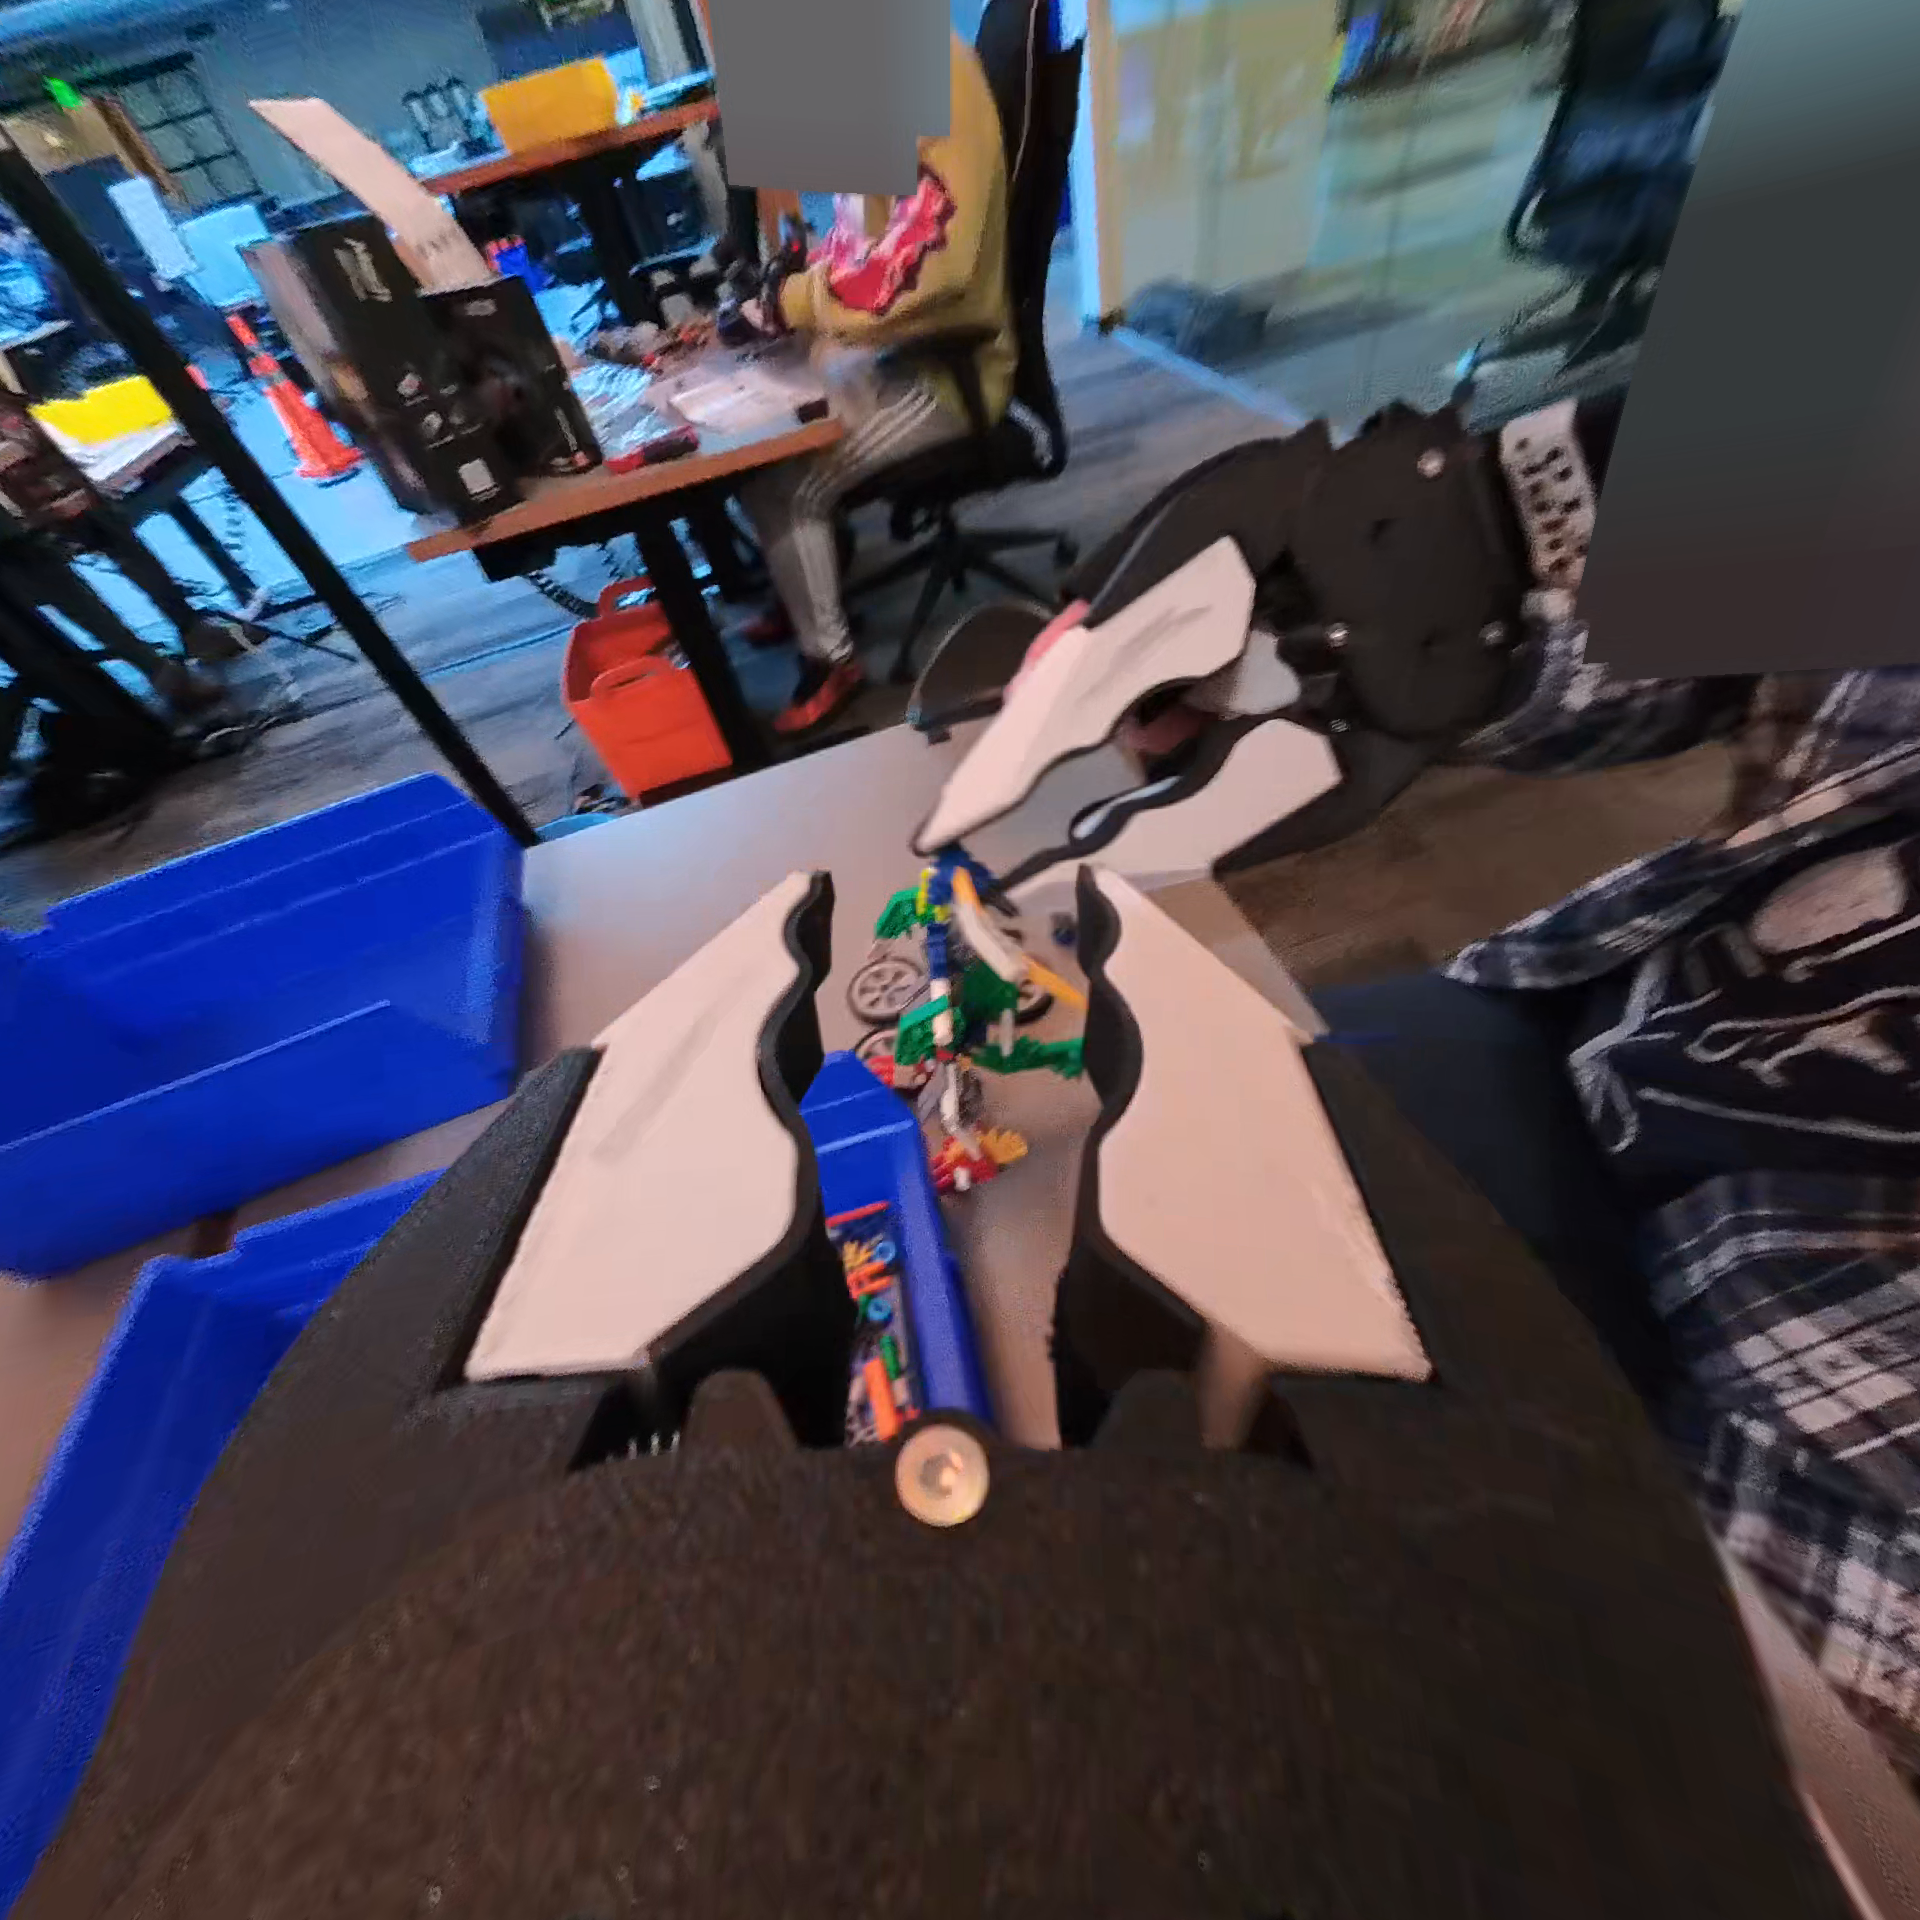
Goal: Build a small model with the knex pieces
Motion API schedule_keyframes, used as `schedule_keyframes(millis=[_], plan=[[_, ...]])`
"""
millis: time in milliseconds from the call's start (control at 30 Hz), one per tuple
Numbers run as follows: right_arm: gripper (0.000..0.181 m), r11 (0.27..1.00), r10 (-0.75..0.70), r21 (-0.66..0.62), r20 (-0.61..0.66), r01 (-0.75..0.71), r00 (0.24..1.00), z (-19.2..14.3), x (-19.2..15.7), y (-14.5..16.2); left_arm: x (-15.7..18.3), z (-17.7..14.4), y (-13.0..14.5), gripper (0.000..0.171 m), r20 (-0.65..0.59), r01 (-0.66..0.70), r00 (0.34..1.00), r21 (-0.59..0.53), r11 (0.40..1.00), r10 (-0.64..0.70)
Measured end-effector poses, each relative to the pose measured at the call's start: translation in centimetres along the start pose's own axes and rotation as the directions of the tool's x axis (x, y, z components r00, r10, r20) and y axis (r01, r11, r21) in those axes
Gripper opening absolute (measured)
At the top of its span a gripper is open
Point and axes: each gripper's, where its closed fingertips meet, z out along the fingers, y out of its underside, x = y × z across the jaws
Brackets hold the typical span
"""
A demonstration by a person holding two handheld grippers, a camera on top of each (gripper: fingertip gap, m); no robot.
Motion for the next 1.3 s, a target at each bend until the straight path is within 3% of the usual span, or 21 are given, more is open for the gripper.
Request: schedule_keyframes(millis=[167,233,400,467,533,600,700,867,1133,1300], plan=[[0.015,0.990,-0.137,0.004,-0.139,0.139,0.981,0.5,3.0,-1.0,-1.1,0.9,0.4,0.039,0.033,0.098,0.995,-0.020,0.995,-0.097],[0.014,0.985,-0.169,0.002,-0.159,0.172,0.973,0.8,3.4,-1.2,-0.7,1.1,0.1,0.016,0.000,0.109,0.994,0.011,0.994,-0.109],[0.015,0.982,-0.185,0.013,-0.177,0.191,0.967,1.2,4.1,-1.5,-1.9,1.3,0.1,0.001,0.051,0.114,0.992,0.029,0.993,-0.115],[0.017,0.991,-0.104,0.074,-0.107,0.112,0.989,1.0,3.9,-1.9,-1.9,0.9,0.0,0.001,0.051,0.084,0.995,0.038,0.996,-0.086],[0.018,0.985,0.077,0.149,0.043,-0.082,0.996,0.6,3.7,-2.4,-1.6,0.5,-0.3,0.001,0.052,0.036,0.998,0.052,0.998,-0.039],[0.020,0.928,0.270,0.189,0.253,-0.321,0.929,-0.1,3.5,-3.1,-1.3,0.3,-0.6,0.001,0.042,0.011,0.999,0.061,0.998,-0.014],[0.020,0.814,0.417,0.180,0.481,-0.552,0.771,-1.0,3.6,-3.9,-0.5,0.0,-1.2,0.000,0.008,-0.012,1.000,0.103,0.995,0.011],[0.015,0.734,0.464,0.137,0.614,-0.665,0.639,-1.1,3.4,-4.3,0.3,0.0,-1.6,0.000,-0.006,-0.067,0.998,0.120,0.991,0.069],[0.014,0.719,0.450,0.137,0.656,-0.681,0.606,-1.1,3.2,-4.9,0.4,-0.7,-2.8,0.000,0.010,-0.105,0.994,0.190,0.976,0.105],[0.030,0.660,0.472,0.092,0.722,-0.746,0.506,-1.4,3.0,-5.1,0.2,-1.0,-3.4,0.001,0.037,-0.117,0.993,0.228,0.967,0.111]])
